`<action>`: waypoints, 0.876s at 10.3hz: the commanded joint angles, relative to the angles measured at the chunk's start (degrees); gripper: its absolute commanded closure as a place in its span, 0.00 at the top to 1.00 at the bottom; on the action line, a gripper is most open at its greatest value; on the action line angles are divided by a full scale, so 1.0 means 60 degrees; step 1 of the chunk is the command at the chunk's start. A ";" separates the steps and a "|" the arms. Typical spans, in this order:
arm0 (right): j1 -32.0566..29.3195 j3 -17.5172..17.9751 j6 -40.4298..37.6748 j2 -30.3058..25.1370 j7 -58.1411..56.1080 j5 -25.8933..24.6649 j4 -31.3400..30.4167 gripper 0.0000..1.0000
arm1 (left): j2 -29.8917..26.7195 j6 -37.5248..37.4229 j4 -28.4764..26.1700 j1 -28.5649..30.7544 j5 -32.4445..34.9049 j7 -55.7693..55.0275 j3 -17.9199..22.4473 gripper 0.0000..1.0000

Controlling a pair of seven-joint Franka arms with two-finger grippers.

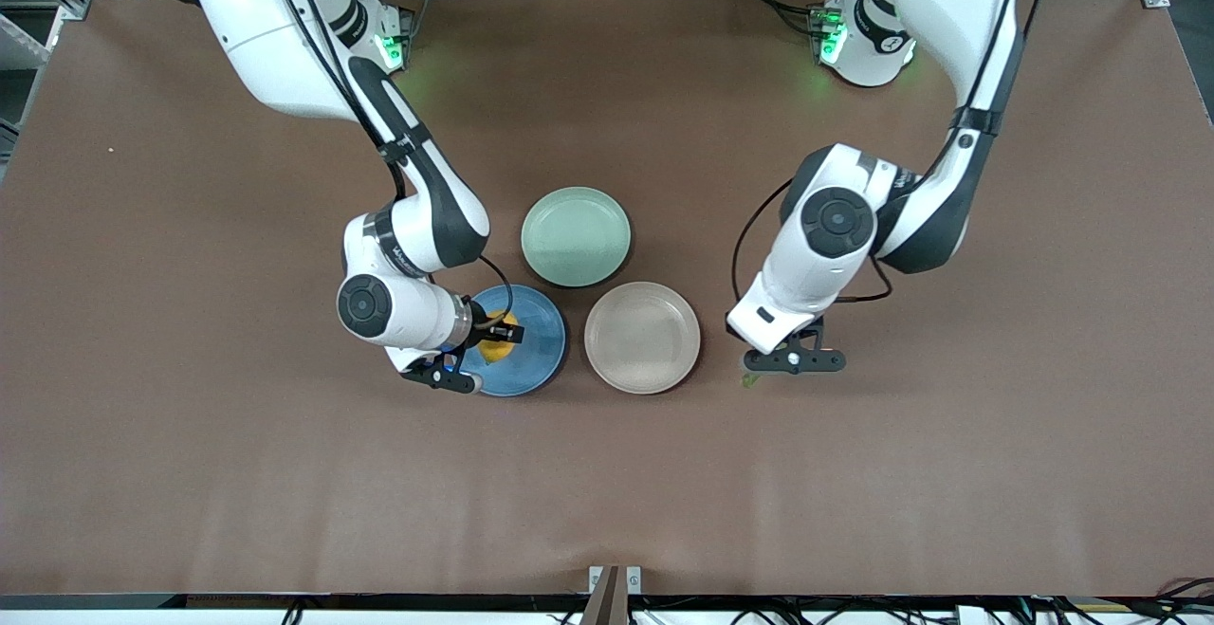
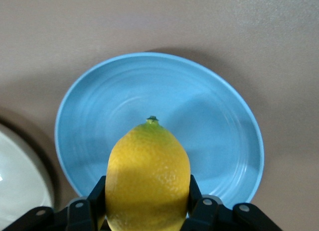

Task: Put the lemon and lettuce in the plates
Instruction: 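Carry the lemon to the blue plate while the left gripper carries lettuce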

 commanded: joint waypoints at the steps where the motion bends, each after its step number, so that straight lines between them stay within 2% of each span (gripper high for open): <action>1: -0.0007 -0.0018 0.0175 0.0181 0.0038 0.0207 0.0074 0.52 | 0.0851 -0.0078 0.0980 -0.0347 -0.0177 -0.1040 0.0049 0.00; 2: -0.0007 -0.0018 0.0161 0.0168 0.0024 0.0178 0.0074 0.95 | 0.1144 0.0300 0.1055 -0.0624 -0.0177 -0.1581 0.0049 0.00; 3: 0.0051 -0.0032 0.0161 0.0080 -0.0064 0.0018 0.0132 1.00 | 0.1422 0.0768 0.1055 -0.0815 -0.0162 -0.2123 0.0049 0.00; 5: -0.0152 -0.0061 -0.0129 -0.0212 -0.0065 0.0061 0.0584 1.00 | 0.1877 0.1385 0.1055 -0.1080 -0.0162 -0.2872 0.0049 0.00; 8: -0.0897 -0.0106 -0.1473 -0.1162 -0.1333 -0.0421 0.0631 1.00 | 0.2333 0.1944 0.1070 -0.1650 -0.0162 -0.3811 0.0063 0.00; 9: -0.1103 -0.0106 -0.2016 -0.1485 -0.1629 -0.0814 0.0646 1.00 | 0.2319 0.1945 0.1056 -0.1725 -0.0148 -0.3842 0.0078 0.00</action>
